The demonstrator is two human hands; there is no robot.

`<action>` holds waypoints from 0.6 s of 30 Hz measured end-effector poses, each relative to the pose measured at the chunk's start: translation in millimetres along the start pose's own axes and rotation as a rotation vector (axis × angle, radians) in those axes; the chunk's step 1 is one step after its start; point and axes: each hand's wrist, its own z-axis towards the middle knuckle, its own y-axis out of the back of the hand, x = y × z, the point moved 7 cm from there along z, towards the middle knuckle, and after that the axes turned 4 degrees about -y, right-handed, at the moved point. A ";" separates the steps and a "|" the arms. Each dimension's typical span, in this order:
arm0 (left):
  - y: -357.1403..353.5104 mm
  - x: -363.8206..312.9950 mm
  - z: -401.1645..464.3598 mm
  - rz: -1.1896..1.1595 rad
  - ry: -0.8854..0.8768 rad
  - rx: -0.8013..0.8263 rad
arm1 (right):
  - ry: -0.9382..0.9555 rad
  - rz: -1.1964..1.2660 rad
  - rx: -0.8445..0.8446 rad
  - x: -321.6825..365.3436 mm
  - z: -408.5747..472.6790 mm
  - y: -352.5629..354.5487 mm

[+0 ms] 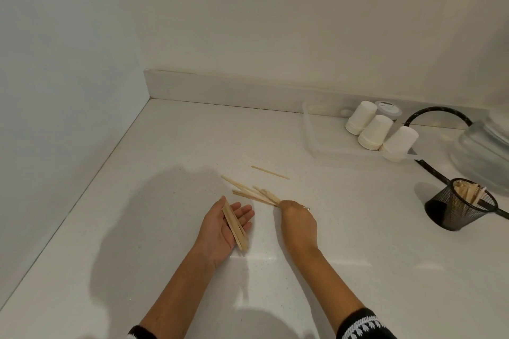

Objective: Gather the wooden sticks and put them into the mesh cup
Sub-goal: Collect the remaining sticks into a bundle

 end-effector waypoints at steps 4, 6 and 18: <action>-0.7 -0.7 -1.8 0.009 -0.008 -0.008 | -0.047 -0.037 0.025 -3.7 7.0 2.5; -0.6 -0.3 -3.1 0.010 -0.009 -0.008 | -0.081 -0.034 0.070 -6.7 10.6 1.8; -1.0 1.7 -5.0 0.009 -0.038 -0.019 | -0.175 -0.043 0.208 -25.3 6.4 4.5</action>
